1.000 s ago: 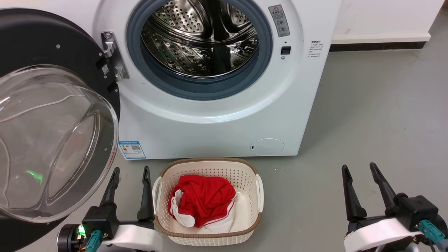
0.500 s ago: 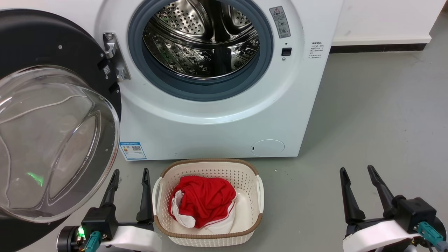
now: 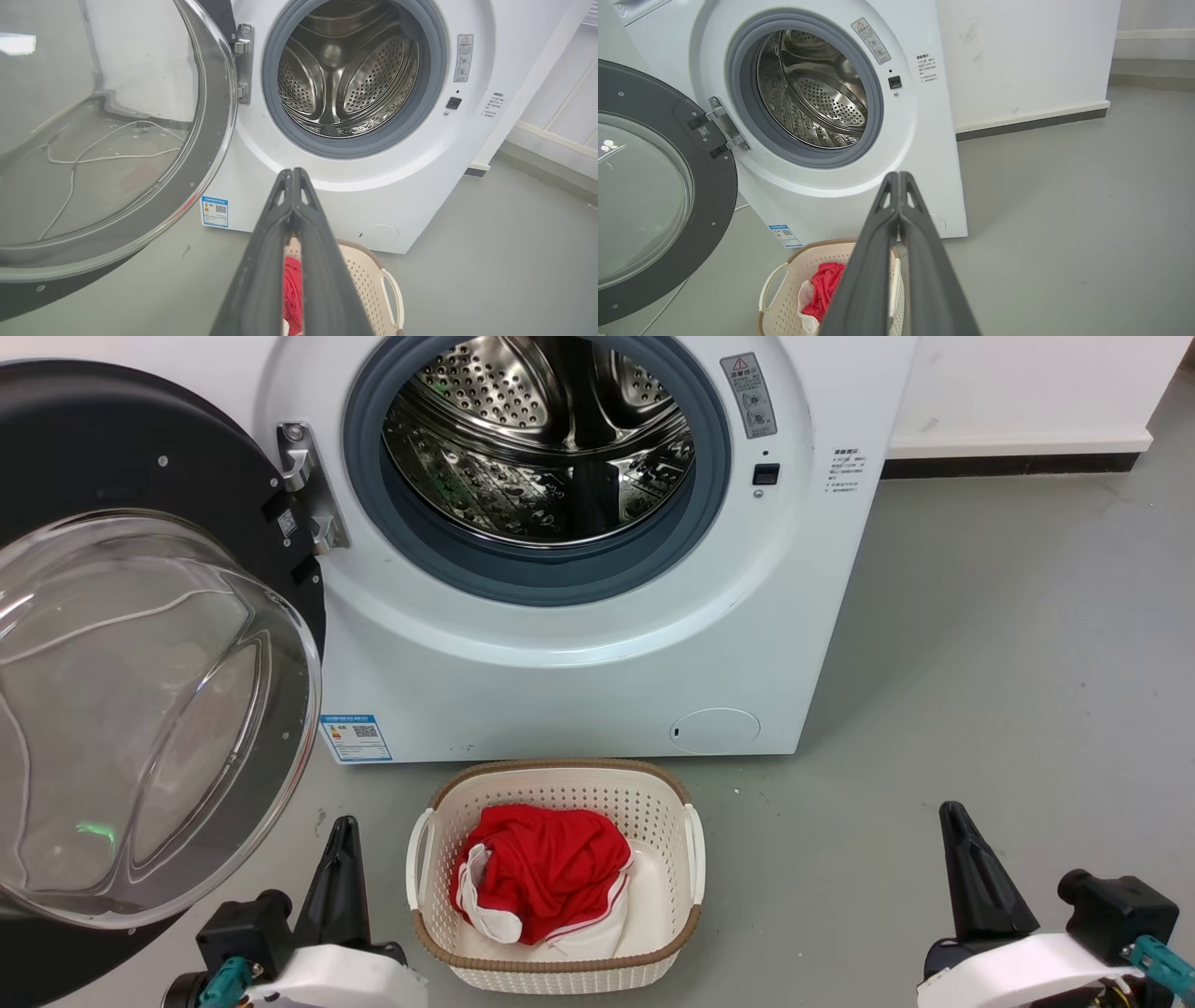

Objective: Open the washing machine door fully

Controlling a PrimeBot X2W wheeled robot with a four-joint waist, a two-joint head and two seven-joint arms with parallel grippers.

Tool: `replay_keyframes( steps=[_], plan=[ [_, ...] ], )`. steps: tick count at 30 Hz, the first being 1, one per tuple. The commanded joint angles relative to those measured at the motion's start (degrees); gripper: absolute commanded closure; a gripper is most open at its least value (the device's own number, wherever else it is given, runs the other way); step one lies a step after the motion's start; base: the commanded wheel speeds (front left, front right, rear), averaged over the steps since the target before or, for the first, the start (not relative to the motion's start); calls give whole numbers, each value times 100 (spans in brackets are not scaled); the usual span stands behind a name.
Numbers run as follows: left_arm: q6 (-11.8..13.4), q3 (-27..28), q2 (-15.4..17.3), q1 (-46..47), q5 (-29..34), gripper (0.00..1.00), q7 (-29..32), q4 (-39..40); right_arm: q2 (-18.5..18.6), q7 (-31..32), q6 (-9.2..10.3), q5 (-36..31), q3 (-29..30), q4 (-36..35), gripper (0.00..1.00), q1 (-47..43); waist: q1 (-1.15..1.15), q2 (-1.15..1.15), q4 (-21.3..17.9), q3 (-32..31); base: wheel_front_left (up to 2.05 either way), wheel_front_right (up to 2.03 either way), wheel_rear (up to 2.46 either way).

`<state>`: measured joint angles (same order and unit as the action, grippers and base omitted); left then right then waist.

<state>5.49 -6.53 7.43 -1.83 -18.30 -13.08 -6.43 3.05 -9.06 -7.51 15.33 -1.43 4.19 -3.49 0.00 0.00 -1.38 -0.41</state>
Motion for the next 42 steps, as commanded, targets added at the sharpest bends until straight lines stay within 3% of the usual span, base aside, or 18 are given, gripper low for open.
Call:
replay_keyframes(
  steps=[1,22,42],
  plan=[
    [-66,81,-1,166,-284,100,60,48,47,29,0,328,14,-39,100,152,0,0,2,1,0,0,0],
    [-410,420,-122,361,-2248,100,581,-171,142,338,1,2483,88,244,100,405,0,0,26,11,0,0,0],
    [-661,665,-209,505,-3672,100,961,-331,174,596,1,4004,186,437,100,565,0,0,49,21,0,0,0]
  ],
)
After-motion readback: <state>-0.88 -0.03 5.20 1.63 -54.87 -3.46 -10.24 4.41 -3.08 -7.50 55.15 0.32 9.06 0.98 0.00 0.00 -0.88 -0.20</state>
